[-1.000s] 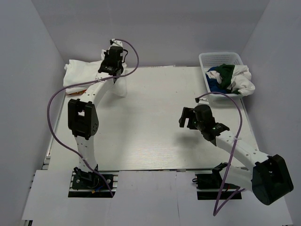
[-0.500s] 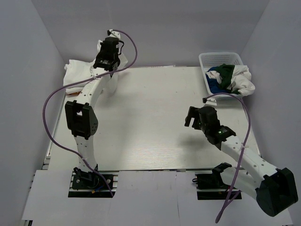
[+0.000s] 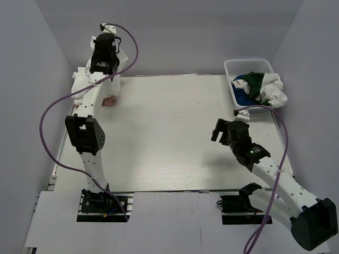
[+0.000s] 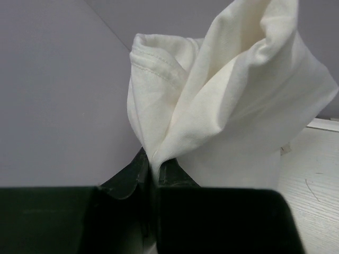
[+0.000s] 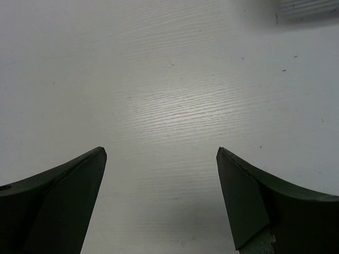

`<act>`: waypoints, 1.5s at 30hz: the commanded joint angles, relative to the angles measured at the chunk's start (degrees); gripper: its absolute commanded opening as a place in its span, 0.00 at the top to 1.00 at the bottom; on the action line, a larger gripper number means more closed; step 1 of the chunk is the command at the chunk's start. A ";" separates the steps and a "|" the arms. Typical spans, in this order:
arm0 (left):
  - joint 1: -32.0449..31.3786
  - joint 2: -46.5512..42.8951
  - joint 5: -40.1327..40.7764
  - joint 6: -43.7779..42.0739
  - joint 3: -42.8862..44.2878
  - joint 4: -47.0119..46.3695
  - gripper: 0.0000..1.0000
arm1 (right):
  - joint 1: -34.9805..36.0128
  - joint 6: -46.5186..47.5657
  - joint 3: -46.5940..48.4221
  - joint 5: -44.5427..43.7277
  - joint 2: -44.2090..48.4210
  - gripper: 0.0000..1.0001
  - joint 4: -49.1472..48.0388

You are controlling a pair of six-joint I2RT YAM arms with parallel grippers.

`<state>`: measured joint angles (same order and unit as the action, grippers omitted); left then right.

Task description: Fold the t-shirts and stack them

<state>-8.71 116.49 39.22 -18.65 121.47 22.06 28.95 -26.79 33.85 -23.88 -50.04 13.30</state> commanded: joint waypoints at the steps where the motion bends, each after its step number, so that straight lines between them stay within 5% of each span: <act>1: 1.77 -1.62 -1.61 -0.42 2.36 -4.93 1.00 | -0.03 -0.72 2.10 -0.65 -2.24 0.10 -2.05; 16: 14.41 10.77 -6.08 0.11 5.36 -12.04 1.00 | -0.03 -0.37 8.08 0.94 -13.23 0.10 -3.02; 25: 16.44 12.54 -9.08 -0.77 2.63 -19.86 0.99 | 0.14 -0.72 10.63 1.38 -18.51 0.10 -3.19; 29: 16.44 12.54 -7.50 -0.77 2.63 -19.87 0.89 | 0.06 -0.90 11.86 1.73 -20.36 0.10 -2.84; 33: 16.44 13.06 -5.82 -0.77 2.64 -19.87 0.66 | -0.03 -0.72 11.86 1.99 -21.06 0.10 -3.19; 36: 16.44 12.28 -5.21 0.54 2.11 -18.37 0.59 | -0.03 -0.46 12.03 1.91 -21.24 0.10 -3.11; 40: 16.44 12.27 -2.40 0.64 2.10 -17.85 0.01 | 0.06 -0.11 12.12 2.70 -20.45 0.10 -3.19; 45: 16.44 11.22 -2.30 1.25 2.10 -17.41 0.00 | 0.05 0.15 11.95 2.96 -20.53 0.10 -3.54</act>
<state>7.55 132.73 35.81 -18.20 123.46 4.78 28.95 -26.76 43.42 -20.93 -71.20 11.86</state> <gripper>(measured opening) 0.990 0.904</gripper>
